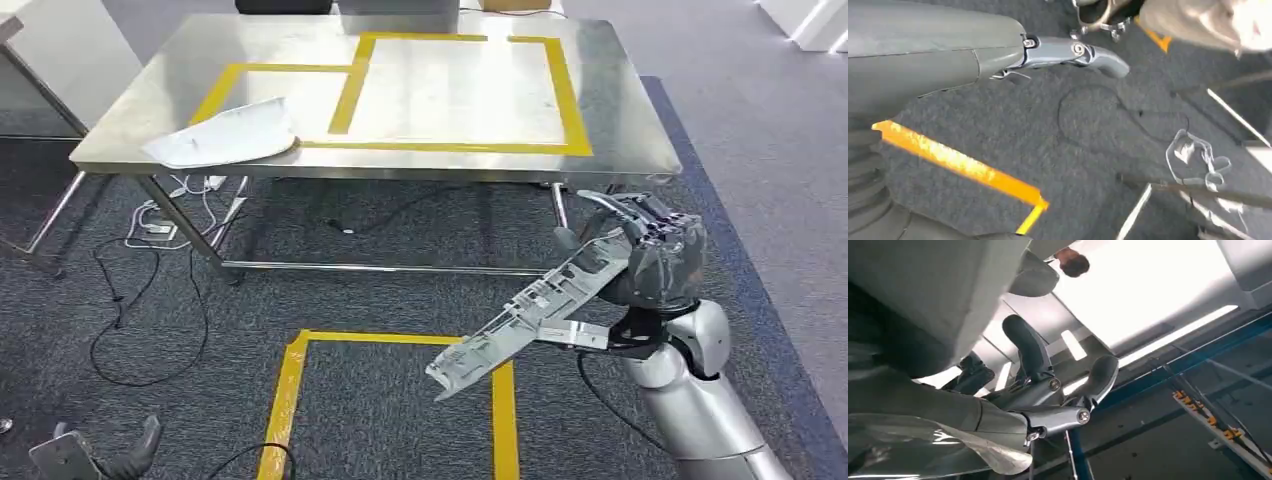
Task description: Take the parts from the cabinet and place them on the table.
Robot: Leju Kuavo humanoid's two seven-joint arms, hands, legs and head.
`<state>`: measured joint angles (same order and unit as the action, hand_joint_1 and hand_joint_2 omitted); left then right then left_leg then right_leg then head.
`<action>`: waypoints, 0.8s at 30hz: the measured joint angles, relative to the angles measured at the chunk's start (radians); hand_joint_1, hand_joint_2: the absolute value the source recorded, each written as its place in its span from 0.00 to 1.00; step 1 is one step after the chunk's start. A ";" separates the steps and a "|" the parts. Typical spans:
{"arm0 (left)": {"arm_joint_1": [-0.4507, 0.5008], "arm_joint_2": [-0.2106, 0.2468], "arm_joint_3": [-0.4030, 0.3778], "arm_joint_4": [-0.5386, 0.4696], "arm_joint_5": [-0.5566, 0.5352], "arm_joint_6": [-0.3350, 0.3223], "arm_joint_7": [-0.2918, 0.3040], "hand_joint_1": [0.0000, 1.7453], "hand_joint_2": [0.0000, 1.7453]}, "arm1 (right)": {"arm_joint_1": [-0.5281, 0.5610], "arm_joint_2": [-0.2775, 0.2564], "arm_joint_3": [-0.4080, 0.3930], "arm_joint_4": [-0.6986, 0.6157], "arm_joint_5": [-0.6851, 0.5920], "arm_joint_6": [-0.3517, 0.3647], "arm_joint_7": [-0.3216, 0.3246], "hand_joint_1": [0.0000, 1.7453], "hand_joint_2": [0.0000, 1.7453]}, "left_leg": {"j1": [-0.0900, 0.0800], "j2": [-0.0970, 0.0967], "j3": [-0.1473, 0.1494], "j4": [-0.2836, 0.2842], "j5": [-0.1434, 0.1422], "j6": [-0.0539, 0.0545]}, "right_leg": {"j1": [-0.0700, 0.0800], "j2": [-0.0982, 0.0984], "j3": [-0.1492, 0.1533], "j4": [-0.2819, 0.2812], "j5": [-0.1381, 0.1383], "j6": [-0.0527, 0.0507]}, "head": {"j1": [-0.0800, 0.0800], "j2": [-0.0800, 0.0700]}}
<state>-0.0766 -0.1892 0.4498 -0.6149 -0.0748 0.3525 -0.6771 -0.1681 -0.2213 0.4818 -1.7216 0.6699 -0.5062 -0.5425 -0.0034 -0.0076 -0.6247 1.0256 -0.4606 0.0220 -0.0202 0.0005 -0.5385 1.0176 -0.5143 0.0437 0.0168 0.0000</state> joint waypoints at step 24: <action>0.004 -0.003 -0.019 0.002 -0.007 -0.007 0.000 0.00 1.00 | -0.157 -0.013 -0.180 0.034 -0.093 0.090 0.027 1.00 1.00 | 0.009 -0.001 -0.108 0.254 -0.197 -0.038 | -0.009 0.004 0.015 -0.014 -0.008 -0.039 | -0.004 0.000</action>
<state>-0.0721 -0.1919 0.4303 -0.6134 -0.0816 0.3456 -0.6771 -0.3247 -0.2346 0.3013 -1.6876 0.5768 -0.4162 -0.5154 0.0056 -0.0090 -0.7330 1.2801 -0.6579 -0.0156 -0.0288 0.0040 -0.5237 1.0040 -0.5224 0.0051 0.0126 0.0000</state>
